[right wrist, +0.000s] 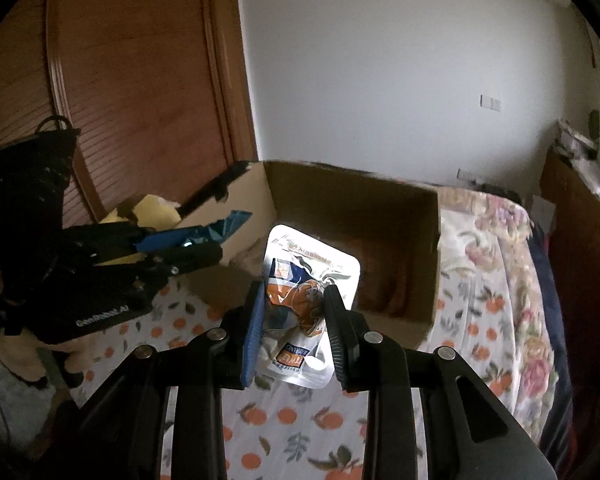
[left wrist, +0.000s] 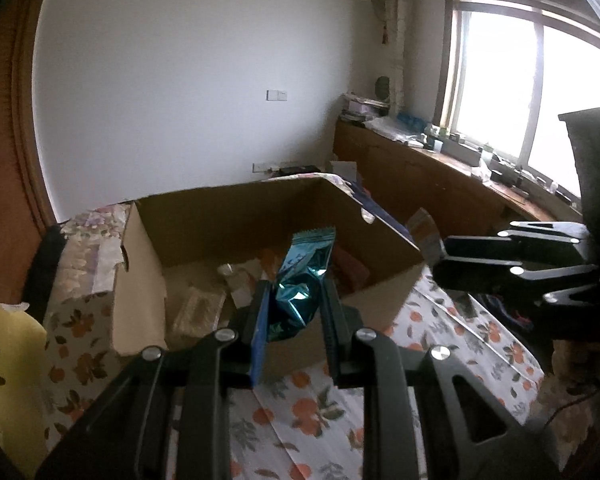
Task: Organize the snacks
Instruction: 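Lift the teal wrapper and clear tray and carry them over the box, then open both tools to drop the wrapper and tray into the box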
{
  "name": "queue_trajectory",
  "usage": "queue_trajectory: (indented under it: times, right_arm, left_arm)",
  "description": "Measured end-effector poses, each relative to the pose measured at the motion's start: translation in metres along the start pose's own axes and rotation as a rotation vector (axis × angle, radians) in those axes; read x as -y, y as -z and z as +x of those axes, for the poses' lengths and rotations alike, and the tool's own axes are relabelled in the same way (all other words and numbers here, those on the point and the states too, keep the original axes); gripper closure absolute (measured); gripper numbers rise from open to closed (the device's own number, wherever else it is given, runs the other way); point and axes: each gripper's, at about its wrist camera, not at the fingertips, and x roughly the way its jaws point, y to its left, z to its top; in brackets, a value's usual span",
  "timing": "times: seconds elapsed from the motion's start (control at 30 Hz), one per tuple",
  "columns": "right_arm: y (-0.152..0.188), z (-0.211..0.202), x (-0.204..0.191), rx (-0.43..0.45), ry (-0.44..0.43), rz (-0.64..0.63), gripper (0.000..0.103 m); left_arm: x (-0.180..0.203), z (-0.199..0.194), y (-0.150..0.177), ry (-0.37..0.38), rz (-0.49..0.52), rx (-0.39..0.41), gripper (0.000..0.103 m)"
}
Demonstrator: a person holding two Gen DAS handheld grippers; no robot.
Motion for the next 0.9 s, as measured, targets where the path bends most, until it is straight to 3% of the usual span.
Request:
queue_trajectory:
  times: [0.37, 0.63, 0.7, 0.77, 0.9]
  right_arm:
    - [-0.038, 0.057, 0.020, -0.004, 0.026, -0.011, 0.074]
    - [-0.037, 0.112, 0.044, -0.057, 0.037, 0.044, 0.073]
    - [-0.032, 0.114, 0.049, -0.053, 0.034, 0.061, 0.071]
    - [-0.029, 0.112, 0.052, -0.045, 0.044, 0.072, 0.059]
    - [-0.020, 0.093, 0.053, -0.021, 0.032, 0.097, 0.059]
  left_arm:
    - [-0.036, 0.049, -0.027, -0.054, -0.039, -0.014, 0.082]
    - [-0.049, 0.085, -0.027, -0.104, -0.060, -0.045, 0.079]
    - [-0.048, 0.085, -0.024, -0.132, -0.056, -0.039, 0.064]
    - [-0.047, 0.080, -0.021, -0.140, -0.056, -0.022, 0.057]
    - [-0.039, 0.064, -0.017, -0.160, -0.060, -0.007, 0.049]
